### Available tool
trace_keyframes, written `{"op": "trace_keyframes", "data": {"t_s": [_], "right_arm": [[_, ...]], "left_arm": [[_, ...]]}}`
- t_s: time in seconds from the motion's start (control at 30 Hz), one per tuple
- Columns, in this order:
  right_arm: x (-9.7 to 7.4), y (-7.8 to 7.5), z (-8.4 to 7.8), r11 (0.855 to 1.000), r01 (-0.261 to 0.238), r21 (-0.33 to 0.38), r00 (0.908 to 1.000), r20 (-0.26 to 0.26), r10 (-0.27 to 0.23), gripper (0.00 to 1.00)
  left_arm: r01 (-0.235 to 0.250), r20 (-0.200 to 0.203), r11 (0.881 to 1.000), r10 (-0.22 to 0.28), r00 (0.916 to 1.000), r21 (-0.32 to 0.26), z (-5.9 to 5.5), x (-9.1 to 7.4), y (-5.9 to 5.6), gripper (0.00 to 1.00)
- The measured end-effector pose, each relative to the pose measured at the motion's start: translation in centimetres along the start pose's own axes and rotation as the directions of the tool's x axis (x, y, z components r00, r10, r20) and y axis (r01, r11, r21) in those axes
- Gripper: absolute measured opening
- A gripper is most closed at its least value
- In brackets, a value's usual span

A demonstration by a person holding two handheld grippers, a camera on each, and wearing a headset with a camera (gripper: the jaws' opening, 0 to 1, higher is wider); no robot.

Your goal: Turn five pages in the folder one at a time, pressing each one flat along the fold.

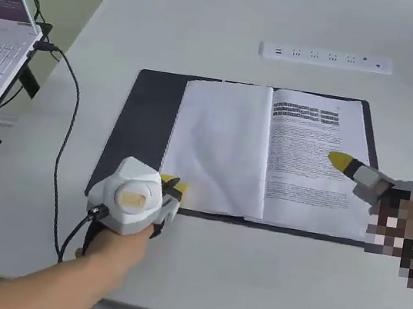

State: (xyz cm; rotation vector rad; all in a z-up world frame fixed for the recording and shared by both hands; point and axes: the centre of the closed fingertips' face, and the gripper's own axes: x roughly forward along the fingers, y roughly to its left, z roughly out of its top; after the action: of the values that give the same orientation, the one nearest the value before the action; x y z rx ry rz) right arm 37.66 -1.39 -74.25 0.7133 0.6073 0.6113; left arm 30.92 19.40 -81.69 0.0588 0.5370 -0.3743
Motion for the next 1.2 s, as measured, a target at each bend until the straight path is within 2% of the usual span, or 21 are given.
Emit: {"op": "trace_keyframes", "data": {"t_s": [0.07, 0.17, 0.23, 0.3, 0.4, 0.53, 0.63, 0.7, 0.77, 0.8, 0.87, 0.9, 0.97, 1.0, 1.13, 1.2], "right_arm": [[1.3, 0.1, 0.4, 1.000, -0.016, -0.006, 0.9998, -0.015, 0.016, 0.00], [4.0, 1.7, 0.4, 0.995, -0.066, 0.070, 0.9968, -0.040, 0.069, 0.00], [5.2, 1.9, 0.5, 0.994, -0.071, 0.089, 0.9964, -0.040, 0.075, 0.00], [6.8, 2.2, 0.5, 0.985, -0.085, 0.150, 0.9946, -0.047, 0.093, 0.00], [9.0, 1.8, 0.0, 0.976, -0.083, 0.201, 0.9912, -0.084, 0.102, 0.00], [11.6, 0.9, -1.1, 0.964, -0.043, 0.261, 0.9855, -0.148, 0.083, 0.00], [13.4, -0.1, -1.4, 0.964, -0.005, 0.264, 0.9800, -0.191, 0.057, 0.00], [14.4, -0.9, -0.6, 0.960, 0.020, 0.280, 0.9836, -0.178, 0.031, 0.00], [15.2, -1.6, 0.4, 0.945, 0.031, 0.324, 0.9893, -0.145, 0.017, 0.00], [15.5, -2.4, 0.8, 0.935, 0.056, 0.351, 0.9913, -0.131, -0.010, 0.00], [15.9, -3.3, 0.9, 0.923, 0.067, 0.379, 0.9911, -0.132, -0.018, 0.00], [16.2, -3.6, 1.2, 0.904, 0.072, 0.422, 0.9921, -0.124, -0.021, 0.00], [16.7, -4.2, 1.9, 0.906, 0.069, 0.418, 0.9944, -0.102, -0.029, 0.00], [17.0, -4.7, 2.5, 0.903, 0.080, 0.422, 0.9955, -0.080, -0.050, 0.00], [17.8, -5.3, 3.6, 0.889, 0.082, 0.450, 0.9966, -0.035, -0.075, 0.00], [18.2, -5.5, 4.1, 0.892, 0.091, 0.442, 0.9956, -0.019, -0.092, 0.00]], "left_arm": [[0.001, 0.002, 1.000, -0.001, 1.0000, 0.022, -0.1, 0.0, 0.0, 0.03], [-0.005, 0.006, 1.000, 0.005, 1.0000, 0.029, -0.1, 0.0, -0.1, 0.03], [-0.009, 0.009, 1.000, 0.009, 0.9999, 0.028, -0.1, 0.1, 0.0, 0.03], [-0.011, 0.011, 1.000, 0.011, 0.9999, 0.029, -0.1, 0.2, 0.0, 0.03], [-0.011, 0.011, 0.999, 0.010, 0.9999, 0.030, -0.2, 0.3, 0.1, 0.03], [-0.011, 0.011, 0.999, 0.011, 0.9999, 0.031, -0.2, 0.3, 0.1, 0.03], [-0.014, 0.016, 1.000, 0.014, 0.9998, 0.025, -0.1, 0.3, 0.0, 0.03], [-0.014, 0.018, 1.000, 0.014, 0.9997, 0.026, -0.1, 0.3, 0.0, 0.03], [-0.013, 0.021, 1.000, 0.013, 0.9997, 0.022, -0.1, 0.3, 0.0, 0.03], [-0.012, 0.022, 1.000, 0.012, 0.9997, 0.021, -0.1, 0.3, 0.0, 0.03], [-0.011, 0.024, 1.000, 0.010, 0.9997, 0.021, 0.0, 0.3, 0.0, 0.03], [-0.010, 0.026, 1.000, 0.009, 0.9996, 0.021, 0.0, 0.3, 0.0, 0.03], [-0.009, 0.030, 1.000, 0.008, 0.9995, 0.023, -0.1, 0.3, 0.0, 0.03], [-0.009, 0.032, 1.000, 0.008, 0.9995, 0.022, -0.1, 0.3, 0.0, 0.03], [-0.009, 0.038, 1.000, 0.009, 0.9992, 0.020, -0.1, 0.3, 0.0, 0.03], [-0.009, 0.039, 1.000, 0.008, 0.9992, 0.020, -0.1, 0.3, 0.0, 0.03]]}}
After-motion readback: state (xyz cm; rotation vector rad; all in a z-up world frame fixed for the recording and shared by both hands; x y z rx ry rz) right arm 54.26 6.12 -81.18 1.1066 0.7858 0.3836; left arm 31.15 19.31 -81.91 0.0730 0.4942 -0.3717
